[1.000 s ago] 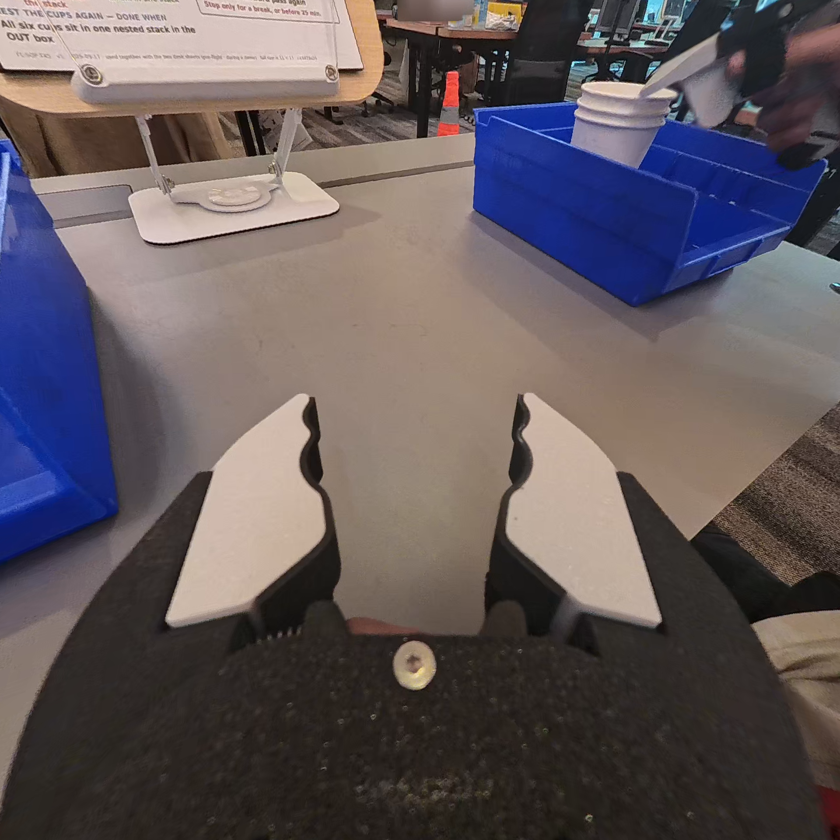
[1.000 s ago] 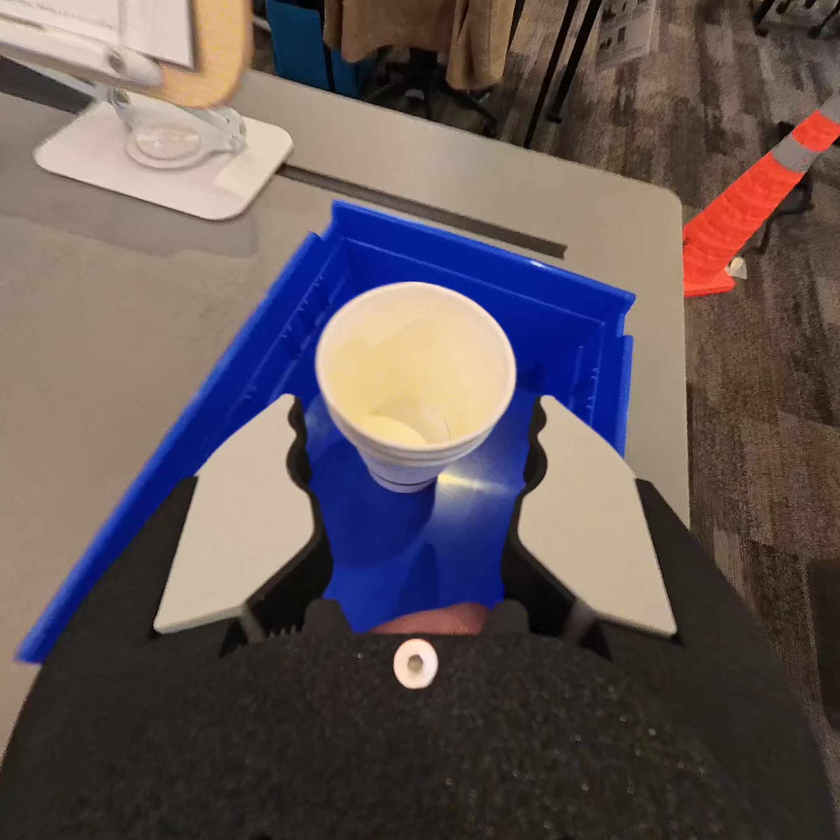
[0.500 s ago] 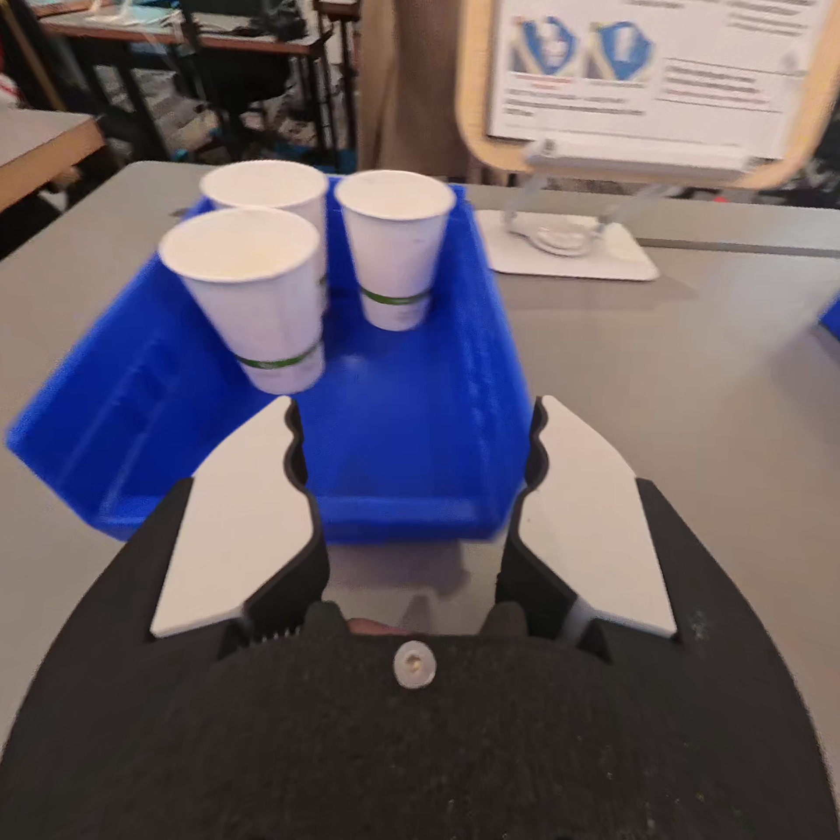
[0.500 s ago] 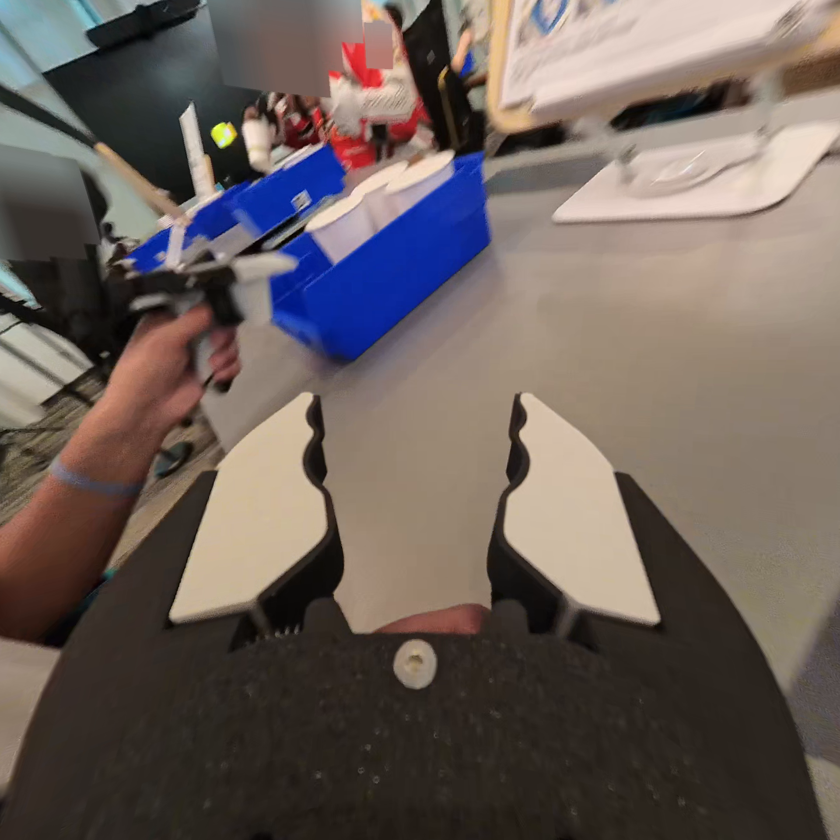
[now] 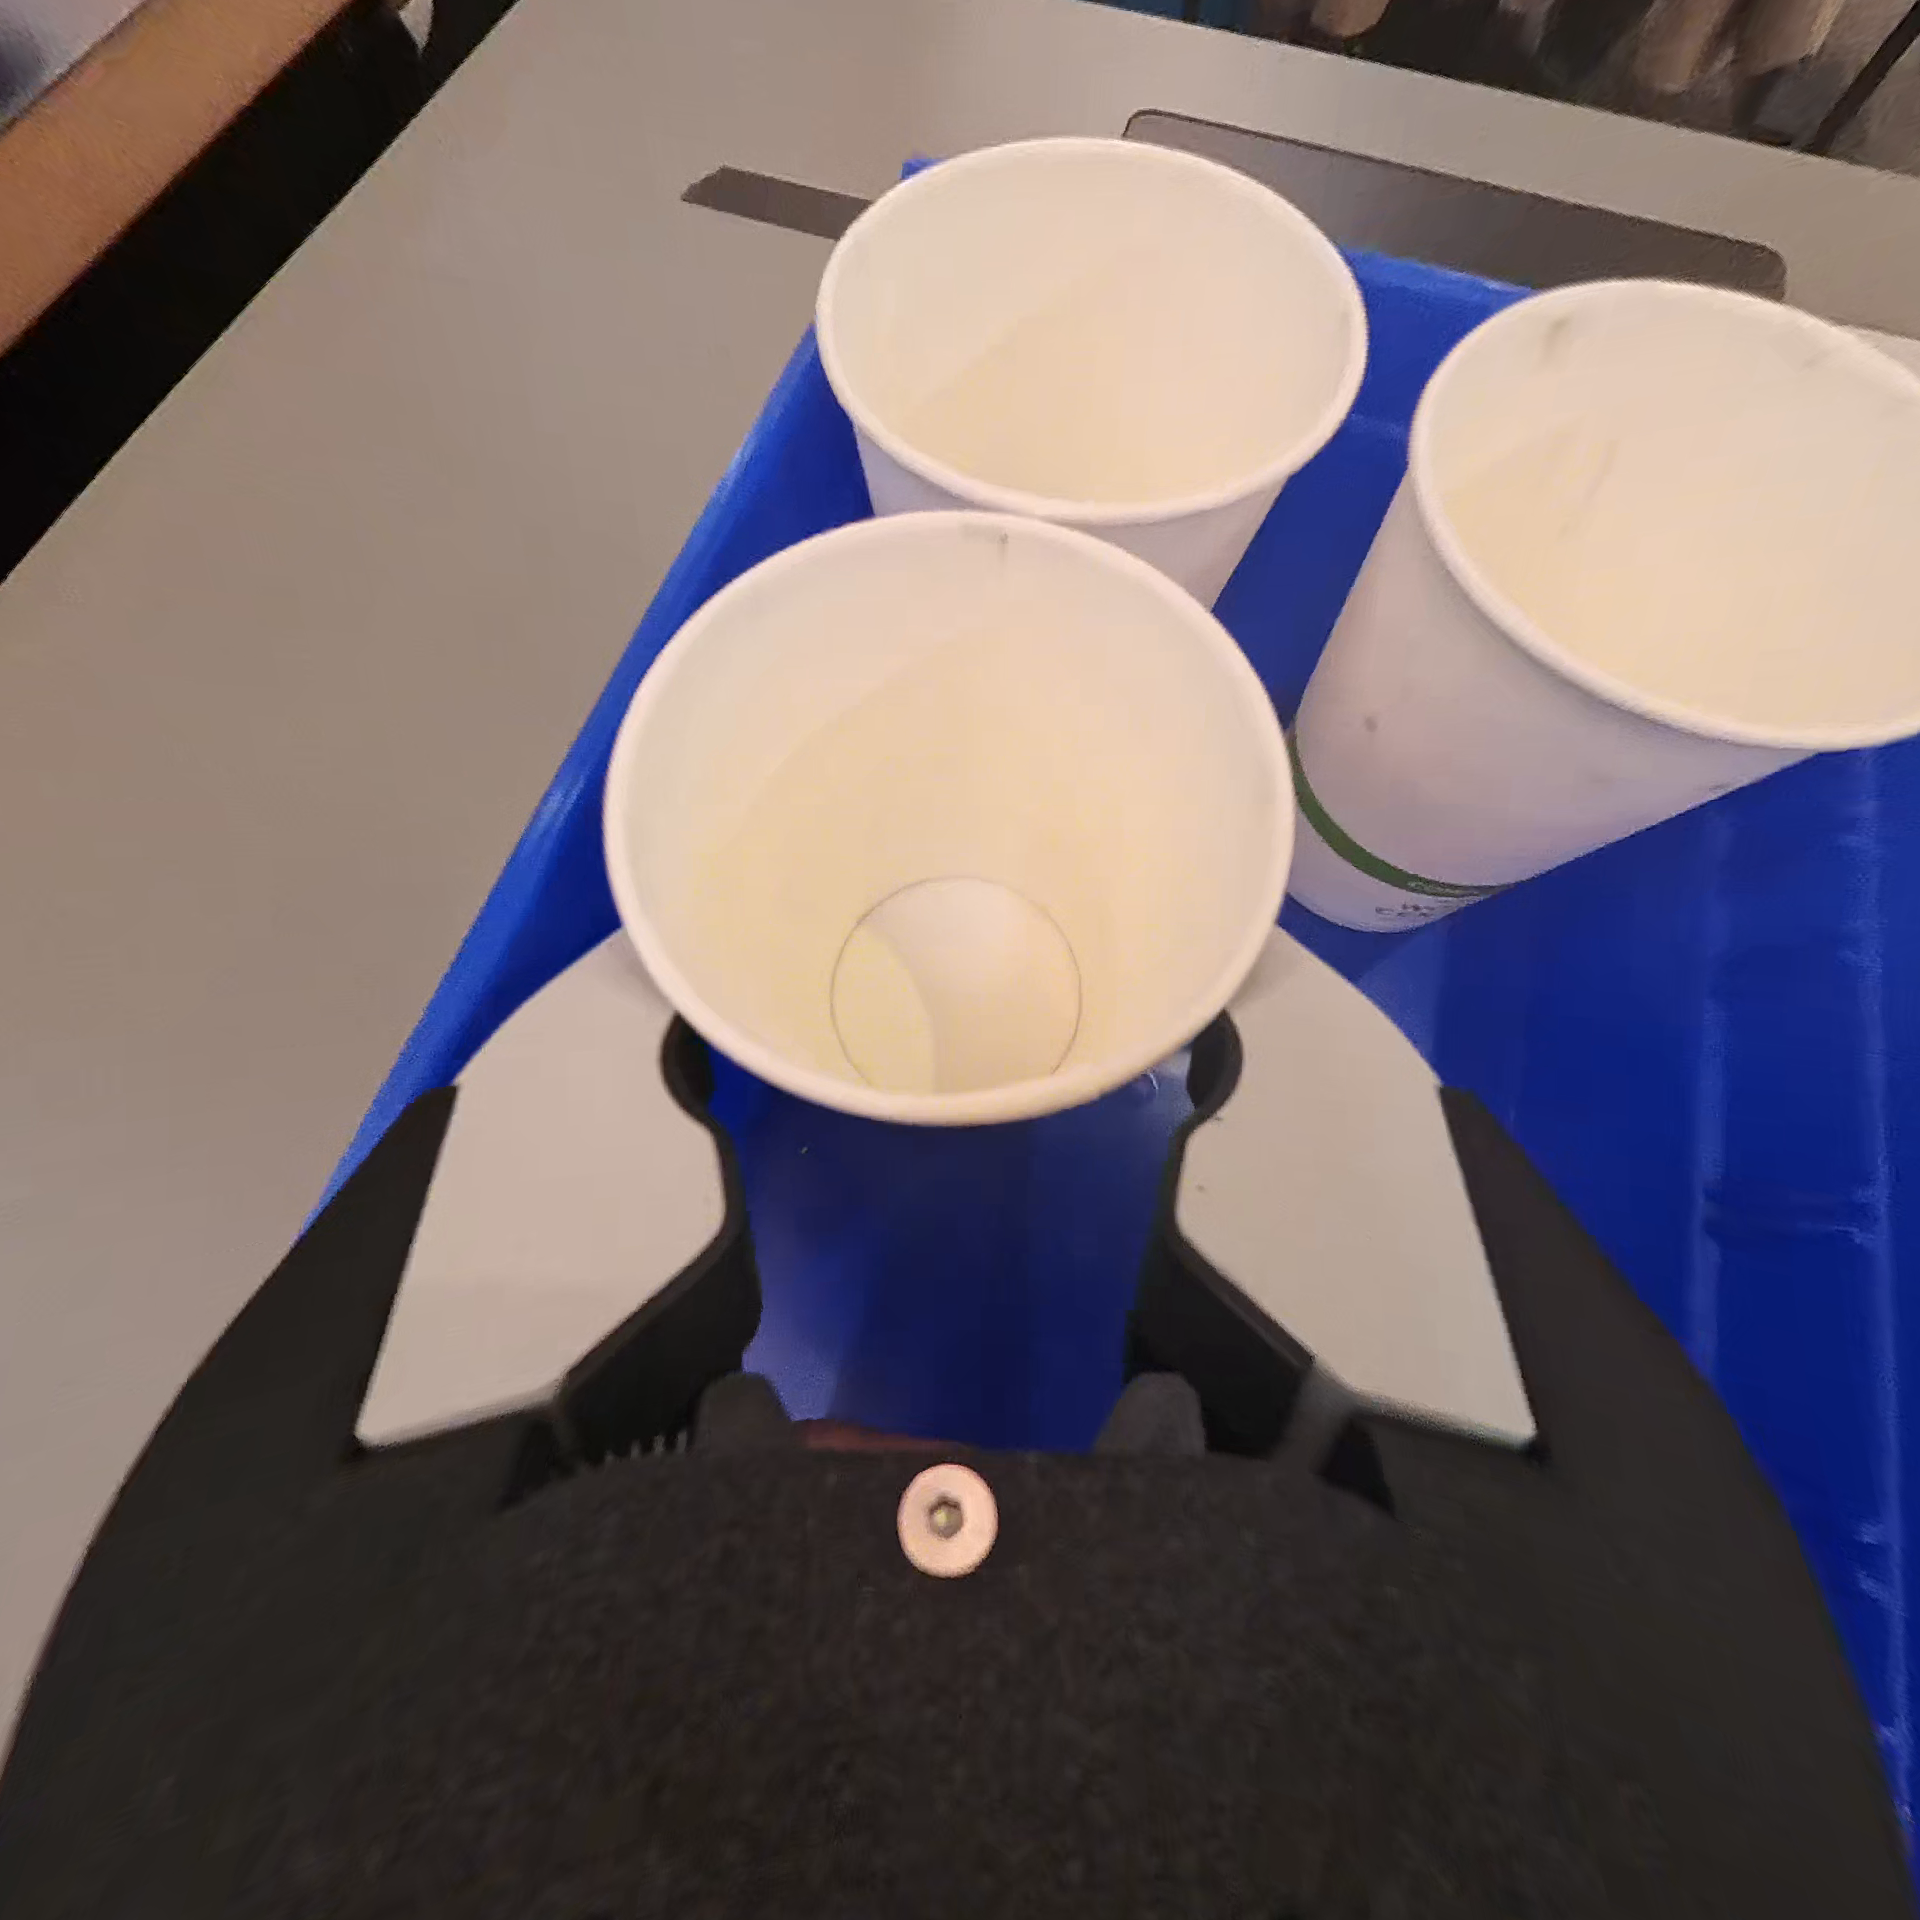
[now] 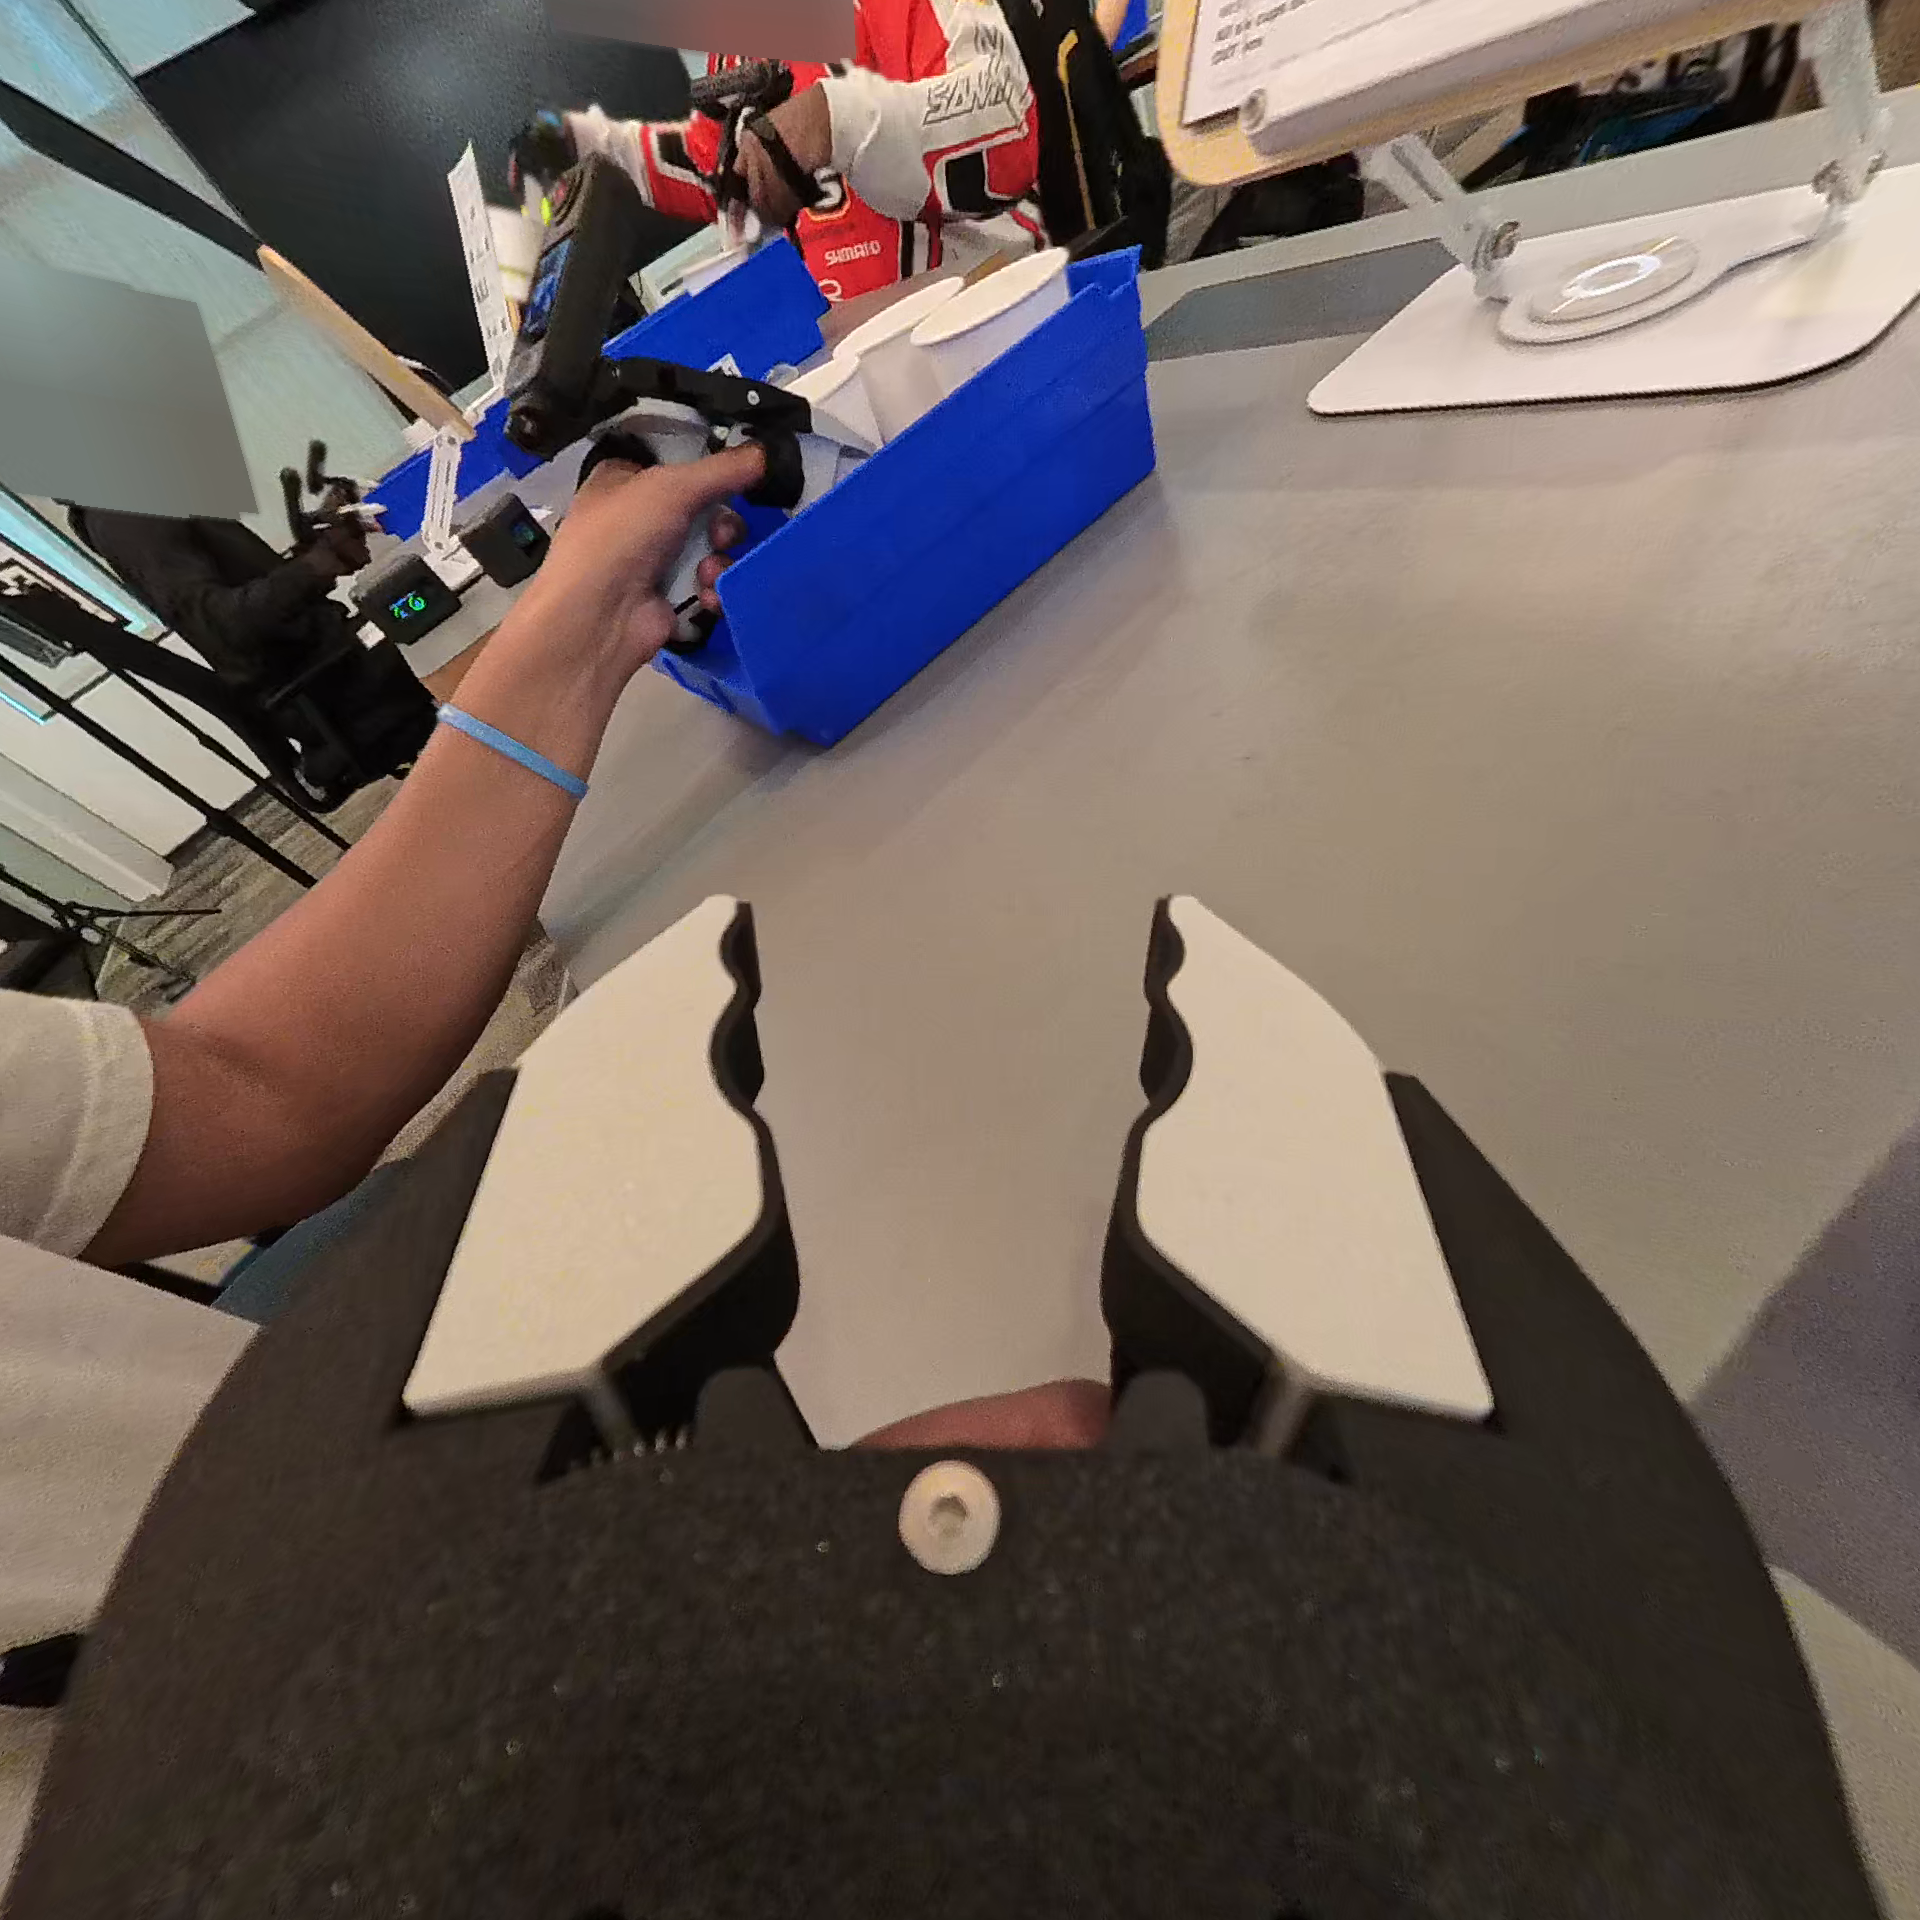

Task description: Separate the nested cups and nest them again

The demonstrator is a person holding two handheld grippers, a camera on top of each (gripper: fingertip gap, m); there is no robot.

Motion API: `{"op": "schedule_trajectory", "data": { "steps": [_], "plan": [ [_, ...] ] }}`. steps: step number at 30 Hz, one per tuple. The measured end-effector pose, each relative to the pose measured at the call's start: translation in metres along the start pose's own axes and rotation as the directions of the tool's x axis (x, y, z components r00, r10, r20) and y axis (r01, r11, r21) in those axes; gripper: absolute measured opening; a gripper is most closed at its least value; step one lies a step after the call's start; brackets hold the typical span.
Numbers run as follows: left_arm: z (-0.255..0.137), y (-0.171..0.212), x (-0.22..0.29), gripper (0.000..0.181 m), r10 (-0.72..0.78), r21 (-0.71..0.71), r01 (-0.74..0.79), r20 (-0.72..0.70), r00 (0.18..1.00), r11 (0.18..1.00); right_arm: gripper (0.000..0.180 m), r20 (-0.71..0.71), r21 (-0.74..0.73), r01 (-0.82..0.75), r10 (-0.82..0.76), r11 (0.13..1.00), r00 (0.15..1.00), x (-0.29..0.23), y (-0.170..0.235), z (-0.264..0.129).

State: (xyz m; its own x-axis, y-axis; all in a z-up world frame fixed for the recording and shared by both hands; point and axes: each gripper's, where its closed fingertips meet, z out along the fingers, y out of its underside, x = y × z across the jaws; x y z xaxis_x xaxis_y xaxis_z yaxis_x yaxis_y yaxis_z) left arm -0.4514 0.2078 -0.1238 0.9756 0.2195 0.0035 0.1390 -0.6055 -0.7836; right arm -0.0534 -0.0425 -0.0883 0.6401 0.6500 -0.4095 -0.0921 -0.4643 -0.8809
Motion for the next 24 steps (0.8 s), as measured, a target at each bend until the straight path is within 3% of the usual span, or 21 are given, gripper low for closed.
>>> {"op": "schedule_trajectory", "data": {
  "steps": [6,10,13,16,19,21,24],
  "plan": [
    [-0.021,0.005,0.002,0.088,0.006,0.017,-0.005,-0.09,0.996,1.0,0.07,-0.015,0.001,0.012,-0.012,1.0,1.0,0.01,-0.006,-0.012],
    [-0.081,0.005,0.008,0.087,0.198,0.122,-0.173,-0.244,0.949,0.977,0.071,-0.02,-0.024,0.084,-0.085,0.996,0.996,0.017,-0.011,-0.021],
    [-0.127,0.005,0.013,0.086,0.436,0.166,-0.404,-0.3,0.848,0.9,0.083,-0.009,-0.097,0.157,-0.159,0.983,0.987,0.027,-0.012,-0.02],
    [-0.18,0.002,0.057,0.086,0.602,0.297,-0.526,-0.459,0.653,0.797,0.085,0.086,-0.123,0.307,-0.298,0.944,0.951,0.018,-0.032,-0.008],
    [-0.243,0.015,0.126,0.087,0.687,0.474,-0.533,-0.65,0.325,0.701,0.09,0.225,-0.113,0.506,-0.474,0.855,0.851,-0.012,-0.059,0.011],
    [-0.271,0.032,0.163,0.087,0.708,0.548,-0.543,-0.695,0.129,0.637,0.093,0.322,-0.096,0.6,-0.545,0.794,0.774,-0.036,-0.074,0.022],
    [-0.293,0.058,0.207,0.086,0.705,0.617,-0.556,-0.705,-0.076,0.557,0.094,0.425,-0.087,0.661,-0.572,0.745,0.701,-0.059,-0.092,0.038]
  ]
}}
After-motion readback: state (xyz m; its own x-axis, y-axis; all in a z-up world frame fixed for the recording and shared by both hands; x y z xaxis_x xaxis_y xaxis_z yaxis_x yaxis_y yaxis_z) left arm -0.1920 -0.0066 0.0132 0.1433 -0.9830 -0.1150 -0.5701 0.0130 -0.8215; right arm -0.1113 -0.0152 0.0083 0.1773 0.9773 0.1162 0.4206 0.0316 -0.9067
